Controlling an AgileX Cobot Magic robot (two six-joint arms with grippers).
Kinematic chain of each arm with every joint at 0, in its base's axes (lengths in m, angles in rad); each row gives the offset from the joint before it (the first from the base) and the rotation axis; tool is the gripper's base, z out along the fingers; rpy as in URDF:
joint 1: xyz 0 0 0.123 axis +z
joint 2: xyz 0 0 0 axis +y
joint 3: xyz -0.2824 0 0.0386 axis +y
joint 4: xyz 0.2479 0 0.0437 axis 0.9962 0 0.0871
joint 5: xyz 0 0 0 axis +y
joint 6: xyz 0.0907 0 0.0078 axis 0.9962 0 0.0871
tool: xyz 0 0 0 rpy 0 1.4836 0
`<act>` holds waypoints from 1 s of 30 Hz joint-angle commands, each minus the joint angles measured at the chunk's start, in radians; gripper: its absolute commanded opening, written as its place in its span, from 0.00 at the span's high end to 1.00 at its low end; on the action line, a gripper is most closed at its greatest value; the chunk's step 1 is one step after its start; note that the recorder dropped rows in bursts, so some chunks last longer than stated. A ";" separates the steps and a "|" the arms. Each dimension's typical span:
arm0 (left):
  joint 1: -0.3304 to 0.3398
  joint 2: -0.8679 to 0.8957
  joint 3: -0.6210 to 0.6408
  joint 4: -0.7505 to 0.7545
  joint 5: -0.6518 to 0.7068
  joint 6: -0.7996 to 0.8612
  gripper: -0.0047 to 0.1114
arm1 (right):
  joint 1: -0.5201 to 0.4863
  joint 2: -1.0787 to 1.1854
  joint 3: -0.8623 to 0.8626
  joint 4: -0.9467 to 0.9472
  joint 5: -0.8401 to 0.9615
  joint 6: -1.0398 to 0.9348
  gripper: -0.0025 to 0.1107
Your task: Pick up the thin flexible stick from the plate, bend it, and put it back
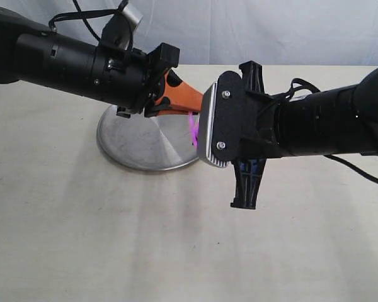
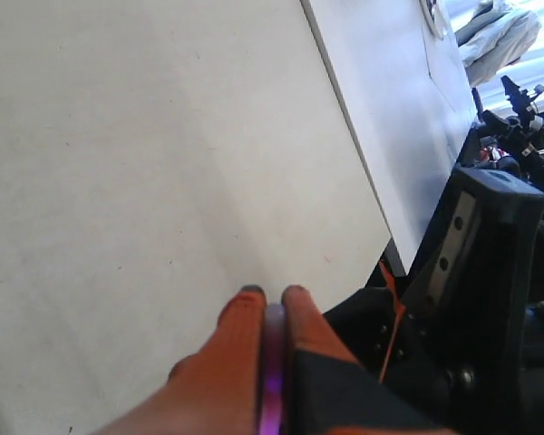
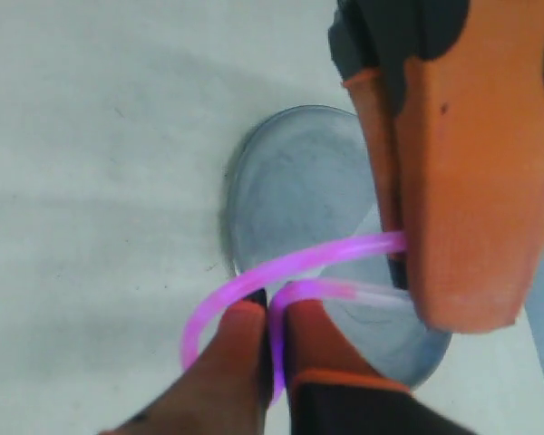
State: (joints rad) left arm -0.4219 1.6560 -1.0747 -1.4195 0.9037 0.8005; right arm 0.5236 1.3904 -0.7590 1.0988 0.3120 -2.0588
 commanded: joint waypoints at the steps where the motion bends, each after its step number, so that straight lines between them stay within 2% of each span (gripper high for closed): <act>1: -0.001 -0.003 -0.011 -0.127 -0.068 -0.007 0.96 | 0.025 -0.002 0.006 -0.077 0.094 -0.048 0.99; 6: -0.001 -0.003 -0.011 -0.127 -0.068 -0.007 0.96 | 0.027 -0.002 0.006 -0.132 0.096 -0.048 0.99; 17: -0.001 -0.003 -0.011 -0.127 -0.065 -0.008 0.96 | 0.151 -0.002 0.006 -0.267 -0.021 -0.048 0.99; 30: -0.001 -0.003 -0.011 -0.127 -0.063 -0.012 0.96 | 0.165 -0.002 0.006 -0.482 -0.079 -0.048 0.99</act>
State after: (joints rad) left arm -0.4219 1.6575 -1.0747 -1.4203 0.9038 0.8005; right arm 0.6468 1.3878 -0.7572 0.7056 0.1227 -2.0723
